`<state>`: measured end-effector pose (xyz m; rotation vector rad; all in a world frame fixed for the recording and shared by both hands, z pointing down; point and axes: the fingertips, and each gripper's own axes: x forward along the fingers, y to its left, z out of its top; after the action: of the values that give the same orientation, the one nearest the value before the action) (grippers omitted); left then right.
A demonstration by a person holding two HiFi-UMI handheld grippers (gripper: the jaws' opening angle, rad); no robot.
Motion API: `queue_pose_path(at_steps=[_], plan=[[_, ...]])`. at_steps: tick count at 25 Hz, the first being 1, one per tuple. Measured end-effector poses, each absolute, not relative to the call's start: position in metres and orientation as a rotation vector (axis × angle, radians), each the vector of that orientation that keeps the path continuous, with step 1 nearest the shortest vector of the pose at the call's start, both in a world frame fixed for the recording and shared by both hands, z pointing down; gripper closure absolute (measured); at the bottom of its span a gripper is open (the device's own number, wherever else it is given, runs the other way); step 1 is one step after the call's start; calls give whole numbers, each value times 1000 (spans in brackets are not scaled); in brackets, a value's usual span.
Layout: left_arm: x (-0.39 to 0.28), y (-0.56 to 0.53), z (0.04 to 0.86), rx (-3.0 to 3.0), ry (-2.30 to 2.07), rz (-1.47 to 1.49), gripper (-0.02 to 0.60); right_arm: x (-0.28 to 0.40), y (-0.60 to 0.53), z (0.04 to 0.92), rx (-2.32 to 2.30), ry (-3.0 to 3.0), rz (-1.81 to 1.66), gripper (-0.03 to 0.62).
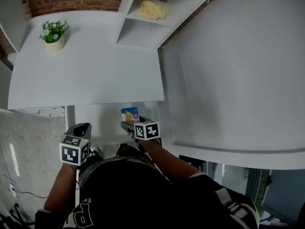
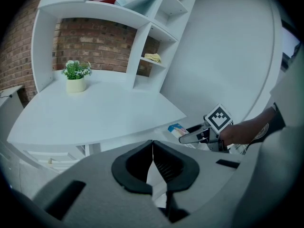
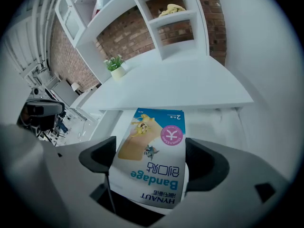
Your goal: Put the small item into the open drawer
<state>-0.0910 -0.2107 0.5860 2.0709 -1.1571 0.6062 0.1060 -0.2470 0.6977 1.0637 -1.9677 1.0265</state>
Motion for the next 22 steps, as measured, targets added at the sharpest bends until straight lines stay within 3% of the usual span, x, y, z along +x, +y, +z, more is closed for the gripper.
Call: queue_pose_path(at_steps=[22], plan=[[-115,-207,595,1949,-1258,639,563,165,-278,797,1174,-1744,1150,141]])
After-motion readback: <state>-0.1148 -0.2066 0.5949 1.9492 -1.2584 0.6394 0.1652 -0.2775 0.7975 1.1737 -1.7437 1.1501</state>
